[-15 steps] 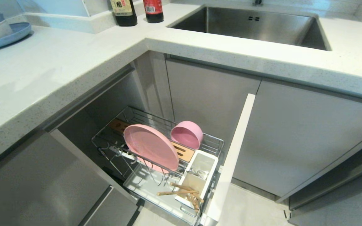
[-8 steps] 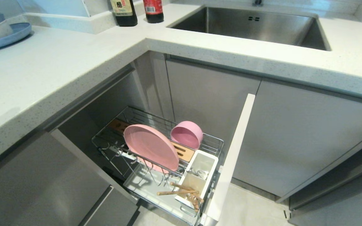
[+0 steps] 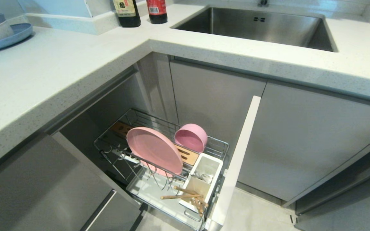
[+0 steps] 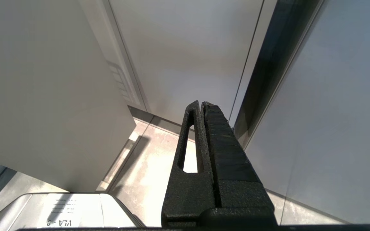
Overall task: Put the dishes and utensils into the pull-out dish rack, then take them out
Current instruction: Take the plate out of the cupboard
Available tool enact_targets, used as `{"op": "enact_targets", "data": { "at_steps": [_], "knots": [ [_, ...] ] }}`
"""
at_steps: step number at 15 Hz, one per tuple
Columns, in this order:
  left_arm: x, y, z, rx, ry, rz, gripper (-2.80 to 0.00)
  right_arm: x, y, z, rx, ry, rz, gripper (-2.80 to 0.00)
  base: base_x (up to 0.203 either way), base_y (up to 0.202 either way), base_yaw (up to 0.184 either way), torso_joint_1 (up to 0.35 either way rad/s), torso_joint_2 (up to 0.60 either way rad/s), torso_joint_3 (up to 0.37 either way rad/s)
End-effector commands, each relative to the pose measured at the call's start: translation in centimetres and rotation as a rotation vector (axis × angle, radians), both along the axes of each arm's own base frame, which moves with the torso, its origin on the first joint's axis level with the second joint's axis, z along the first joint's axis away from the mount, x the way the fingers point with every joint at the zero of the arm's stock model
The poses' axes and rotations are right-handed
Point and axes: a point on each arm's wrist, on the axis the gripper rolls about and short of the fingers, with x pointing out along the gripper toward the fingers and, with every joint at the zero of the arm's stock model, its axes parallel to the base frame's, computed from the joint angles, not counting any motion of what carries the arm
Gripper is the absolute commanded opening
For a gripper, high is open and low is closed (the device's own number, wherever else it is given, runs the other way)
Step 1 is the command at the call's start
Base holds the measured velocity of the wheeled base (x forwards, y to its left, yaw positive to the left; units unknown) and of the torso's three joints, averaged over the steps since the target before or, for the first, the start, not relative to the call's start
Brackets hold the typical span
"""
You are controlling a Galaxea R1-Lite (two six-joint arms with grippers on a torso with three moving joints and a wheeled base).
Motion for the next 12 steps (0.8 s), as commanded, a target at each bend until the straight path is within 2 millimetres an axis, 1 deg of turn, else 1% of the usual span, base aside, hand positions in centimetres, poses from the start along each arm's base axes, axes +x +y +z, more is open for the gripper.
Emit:
{"op": "enact_targets", "data": {
  "at_steps": [1,3,5,9,10,11,12],
  "knots": [
    [-0.6,0.0,-4.6,0.041,-0.009,0.010,-2.80,0.0,0.0,-0.1,0.000,0.002,0.000,-2.80,0.000,0.000,0.000,0.000,0.00,0.000],
    [1.0,0.1,-7.9,0.060,0.041,0.027,-2.80,0.0,0.0,0.0,0.000,0.001,0.002,-2.80,0.000,0.000,0.000,0.000,0.00,0.000],
    [2.7,0.1,-10.6,0.065,0.072,0.034,-2.80,0.0,0.0,0.0,0.000,0.002,0.000,-2.80,0.000,0.000,0.000,0.000,0.00,0.000],
    [6.1,0.2,-15.4,0.067,0.067,0.056,-2.80,0.0,0.0,0.0,0.000,0.001,0.000,-2.80,0.000,0.000,0.000,0.000,0.00,0.000],
    [6.7,0.2,-16.5,0.067,0.067,0.064,-2.80,0.0,0.0,0.0,0.000,0.001,0.000,-2.80,0.000,0.000,0.000,0.000,0.00,0.000],
    [7.0,0.3,-17.3,0.066,0.071,0.076,-2.80,0.0,0.0,0.0,0.000,0.001,0.000,-2.80,0.000,0.000,0.000,0.000,0.00,0.000],
    [7.0,0.3,-17.6,0.065,0.091,0.090,-2.80,0.0,0.0,0.0,0.000,0.001,0.000,-2.80,0.000,0.000,0.000,0.000,0.00,0.000]
  ]
}}
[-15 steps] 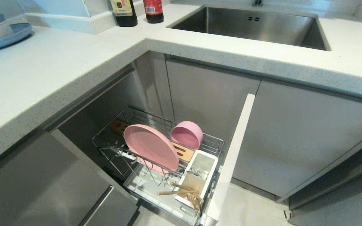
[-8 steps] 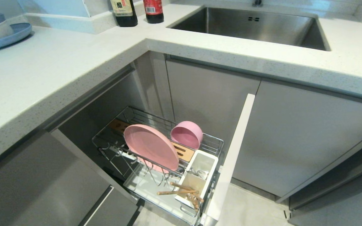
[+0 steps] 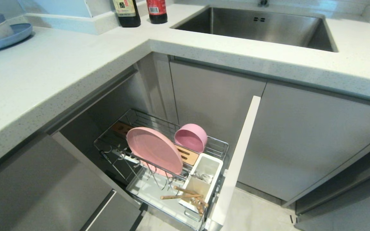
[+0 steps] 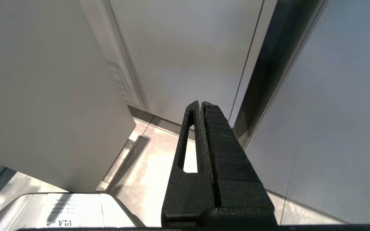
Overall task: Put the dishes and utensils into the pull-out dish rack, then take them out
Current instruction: Take the plate out of the cupboard
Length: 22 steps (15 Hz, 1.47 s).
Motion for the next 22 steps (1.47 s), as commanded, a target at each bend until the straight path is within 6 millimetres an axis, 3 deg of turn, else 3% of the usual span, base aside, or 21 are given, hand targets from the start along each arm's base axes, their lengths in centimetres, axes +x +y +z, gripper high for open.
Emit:
{"op": "enact_targets", "data": {
  "at_steps": [1,4,16,20,22],
  "knots": [
    [0.5,0.1,-1.7,-0.002,0.078,0.026,-2.80,0.0,0.0,0.0,0.000,0.001,0.001,-2.80,0.000,0.000,0.000,0.000,0.00,0.000],
    [0.5,0.1,-2.6,-0.010,0.186,0.054,-2.80,0.0,0.0,0.0,0.000,0.002,0.001,-2.80,0.000,0.000,0.000,0.000,0.00,0.000],
    [0.5,0.1,-2.1,-0.011,0.127,0.053,-2.80,0.0,0.0,0.0,0.000,0.001,0.001,-2.80,0.000,0.000,0.000,0.000,0.00,0.000],
    [-0.8,0.0,2.3,-0.007,-0.168,0.001,-2.80,0.0,0.0,0.0,0.000,0.002,0.001,-2.80,0.000,0.000,0.000,0.000,0.00,0.000],
    [-3.0,-0.1,6.4,0.018,-0.301,-0.048,-2.80,0.0,0.0,0.0,0.000,0.001,0.001,-2.80,0.000,0.000,0.000,0.000,0.00,0.000]
  ]
}}
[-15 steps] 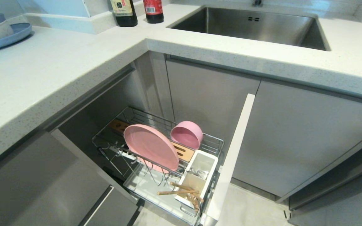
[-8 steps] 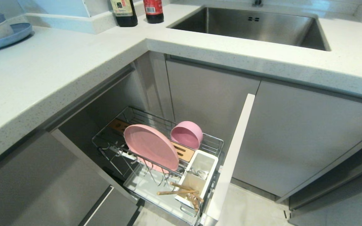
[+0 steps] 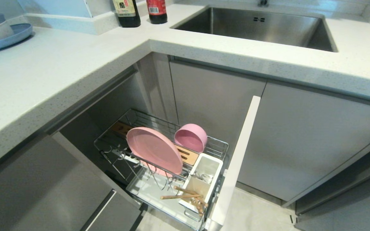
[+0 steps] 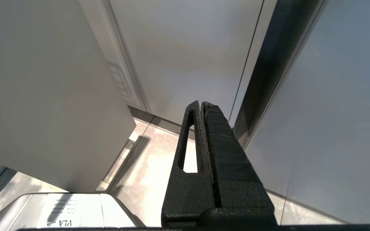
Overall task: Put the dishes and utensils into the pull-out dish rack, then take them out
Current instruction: Take the plate out of the cupboard
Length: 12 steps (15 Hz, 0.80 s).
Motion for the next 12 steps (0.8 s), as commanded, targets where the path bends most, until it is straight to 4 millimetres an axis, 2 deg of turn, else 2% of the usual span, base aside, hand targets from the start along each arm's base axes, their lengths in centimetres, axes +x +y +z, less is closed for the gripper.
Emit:
{"op": "enact_targets", "data": {
  "at_steps": [1,4,6,8,9,10,12],
  "knots": [
    [-2.4,-0.1,3.7,0.018,-0.100,-0.030,-2.80,0.0,0.0,0.0,0.000,0.001,0.000,-2.80,0.000,0.000,0.000,0.000,0.00,0.000],
    [-6.9,-0.3,11.2,0.022,-0.190,-0.117,-2.80,0.0,0.0,0.0,0.000,0.001,0.000,-2.80,0.000,0.000,0.000,0.000,0.00,0.000],
    [-8.4,-0.4,17.3,-0.036,-0.231,-0.196,-2.80,0.0,0.0,0.0,0.000,0.001,0.000,-2.80,0.000,0.000,0.000,0.000,0.00,0.000],
    [-7.2,-0.4,23.4,-0.132,-0.219,-0.275,-2.80,0.0,0.0,-0.1,0.000,0.003,0.000,-2.80,0.000,0.000,0.000,0.000,0.00,0.000],
    [-5.9,-0.3,25.7,-0.186,-0.202,-0.299,-2.80,0.0,0.0,-0.1,0.000,0.003,0.000,-2.80,0.000,0.000,0.000,0.000,0.00,0.000],
    [-4.2,-0.2,27.6,-0.247,-0.183,-0.308,-2.80,0.0,0.0,0.0,0.000,0.001,0.000,-2.80,0.000,0.000,0.000,0.000,0.00,0.000],
    [0.4,0.2,31.4,-0.409,-0.159,-0.301,-2.80,0.0,0.0,-0.1,0.000,0.003,0.000,-2.80,0.000,0.000,0.000,0.000,0.00,0.000]
  ]
}}
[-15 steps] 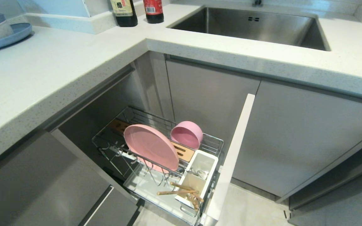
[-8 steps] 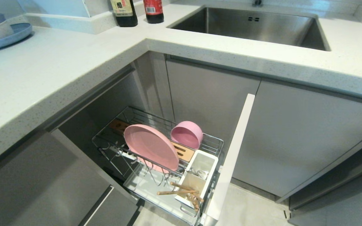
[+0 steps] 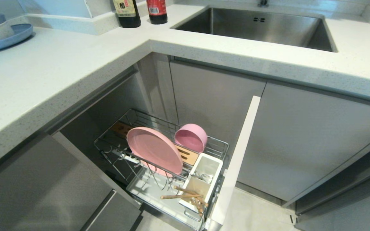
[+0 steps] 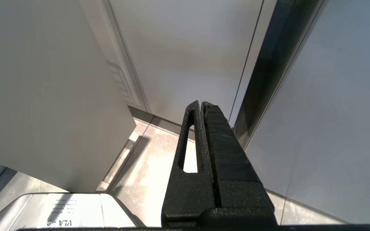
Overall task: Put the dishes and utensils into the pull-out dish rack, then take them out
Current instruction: Take the plate out of the cupboard
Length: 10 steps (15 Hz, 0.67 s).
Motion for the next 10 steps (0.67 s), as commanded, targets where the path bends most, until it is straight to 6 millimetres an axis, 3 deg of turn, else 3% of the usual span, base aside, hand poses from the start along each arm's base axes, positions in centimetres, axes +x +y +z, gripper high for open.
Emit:
{"op": "enact_targets", "data": {
  "at_steps": [1,3,6,10],
  "knots": [
    [9.6,0.1,3.9,-0.134,0.154,-0.007,-2.80,0.0,0.0,0.0,0.000,0.001,0.000,-2.80,0.000,0.000,0.000,0.000,0.00,0.000],
    [13.7,-0.3,5.1,-0.273,0.211,-0.050,-2.80,0.0,0.0,0.0,0.000,0.001,0.001,-2.80,0.000,0.000,0.000,0.000,0.00,0.000],
    [18.6,-3.5,4.7,-0.370,0.358,-0.149,-2.80,0.0,0.0,0.0,0.000,0.001,0.001,-2.80,0.000,0.000,0.000,0.000,0.00,0.000],
    [21.6,-11.1,0.4,-0.372,0.597,-0.191,-2.80,0.0,0.0,0.0,0.000,0.001,0.000,-2.80,0.000,0.000,0.000,0.000,0.00,0.000]
  ]
}}
